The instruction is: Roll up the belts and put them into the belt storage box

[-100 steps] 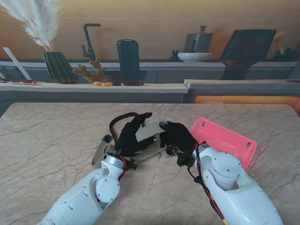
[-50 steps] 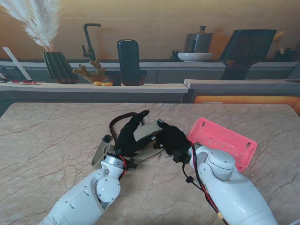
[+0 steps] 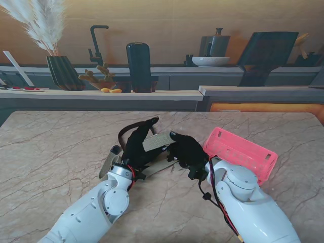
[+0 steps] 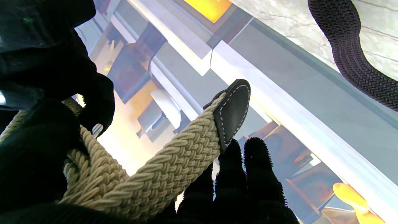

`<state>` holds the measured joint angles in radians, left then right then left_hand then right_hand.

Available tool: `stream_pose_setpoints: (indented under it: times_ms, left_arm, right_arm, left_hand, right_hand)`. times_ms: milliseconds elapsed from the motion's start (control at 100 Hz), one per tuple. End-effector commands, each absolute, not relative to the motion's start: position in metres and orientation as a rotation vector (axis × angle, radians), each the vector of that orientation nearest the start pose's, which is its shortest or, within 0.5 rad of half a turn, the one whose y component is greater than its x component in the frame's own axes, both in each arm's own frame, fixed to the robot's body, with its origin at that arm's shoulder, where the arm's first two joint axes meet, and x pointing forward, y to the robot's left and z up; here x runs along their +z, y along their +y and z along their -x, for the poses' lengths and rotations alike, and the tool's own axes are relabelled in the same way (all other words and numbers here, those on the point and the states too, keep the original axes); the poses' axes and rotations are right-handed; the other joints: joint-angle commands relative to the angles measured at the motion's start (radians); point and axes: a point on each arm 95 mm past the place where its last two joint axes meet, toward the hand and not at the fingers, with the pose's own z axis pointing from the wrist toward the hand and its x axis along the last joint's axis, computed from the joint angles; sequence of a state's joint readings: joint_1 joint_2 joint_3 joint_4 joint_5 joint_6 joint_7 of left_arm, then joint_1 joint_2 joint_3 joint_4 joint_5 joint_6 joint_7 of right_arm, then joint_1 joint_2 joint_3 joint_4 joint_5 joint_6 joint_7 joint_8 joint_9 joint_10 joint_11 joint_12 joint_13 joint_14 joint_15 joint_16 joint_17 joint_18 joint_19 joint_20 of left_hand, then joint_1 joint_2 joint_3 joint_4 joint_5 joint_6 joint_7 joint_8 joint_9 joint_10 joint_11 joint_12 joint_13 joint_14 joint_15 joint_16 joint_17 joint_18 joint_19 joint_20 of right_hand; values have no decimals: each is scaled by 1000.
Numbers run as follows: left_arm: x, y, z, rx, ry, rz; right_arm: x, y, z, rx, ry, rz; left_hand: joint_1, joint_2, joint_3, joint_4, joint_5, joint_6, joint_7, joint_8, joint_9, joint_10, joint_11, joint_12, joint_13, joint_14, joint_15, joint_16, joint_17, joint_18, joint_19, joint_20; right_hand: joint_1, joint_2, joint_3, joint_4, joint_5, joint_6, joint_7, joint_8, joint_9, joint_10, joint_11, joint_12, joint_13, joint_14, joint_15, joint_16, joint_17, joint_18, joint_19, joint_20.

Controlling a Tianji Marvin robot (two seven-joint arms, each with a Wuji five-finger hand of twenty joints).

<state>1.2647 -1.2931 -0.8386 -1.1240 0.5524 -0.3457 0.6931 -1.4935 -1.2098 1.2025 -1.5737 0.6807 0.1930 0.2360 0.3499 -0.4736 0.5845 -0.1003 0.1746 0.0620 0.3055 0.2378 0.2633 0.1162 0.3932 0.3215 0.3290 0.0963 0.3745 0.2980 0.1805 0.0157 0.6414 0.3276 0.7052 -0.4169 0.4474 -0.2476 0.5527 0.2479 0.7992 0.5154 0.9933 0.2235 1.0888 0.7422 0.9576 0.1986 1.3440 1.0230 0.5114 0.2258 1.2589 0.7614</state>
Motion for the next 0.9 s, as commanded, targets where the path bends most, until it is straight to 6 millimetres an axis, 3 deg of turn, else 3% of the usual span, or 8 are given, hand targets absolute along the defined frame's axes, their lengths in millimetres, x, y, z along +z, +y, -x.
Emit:
stream_pose_setpoints:
  times_ms: [0,380,600,890]
  left_arm:
    - [-353,-103,-433,-2247,898,1281]
    - [-353,-108,-431,-2268,910,1283]
    - [-351,-113,-427,-2311,900,1291]
    - [-344,-115,-422,-2361,865,1249]
  right_arm:
    - [-310,66,-407,-1512,-268,1956]
    - [-309,69,-407,-1510,-244,1971]
    - [-321,79,-414,-1404,-236,2028]
    - [-335,98,-425,-1249,-246,2091]
  left_hand:
    - [6,38,20,-16,-20,-15,-33,-1,-31,-11,-22,-26,-22,-4,-8,-7,-13,-26,-4,-2]
    - [-3,46,15,-17,-20,-39,-16,14,-23,-30,-21,-26,-16,-1,-7,-1,-13,-25,3,3]
    - [41,150,13,-33,-20,-67,1,16,-12,-65,-9,-20,-4,-25,2,2,-5,-50,16,9]
    - [66,172,28,-36,-15,-67,21,14,1,-88,6,-12,1,-39,15,4,3,-68,29,13]
  right_hand:
    - [159,148,180,73,141,-373,218,46,2,32,26,13,18,-64,37,14,7,-47,48,33]
    - [159,149,177,75,139,-374,218,45,4,26,23,13,20,-71,31,12,12,-52,43,31]
    - [156,146,175,79,140,-372,215,38,10,27,29,15,28,-73,36,14,18,-52,45,32]
    - [153,133,187,88,150,-354,207,9,18,39,42,18,34,-60,54,17,15,-47,62,38]
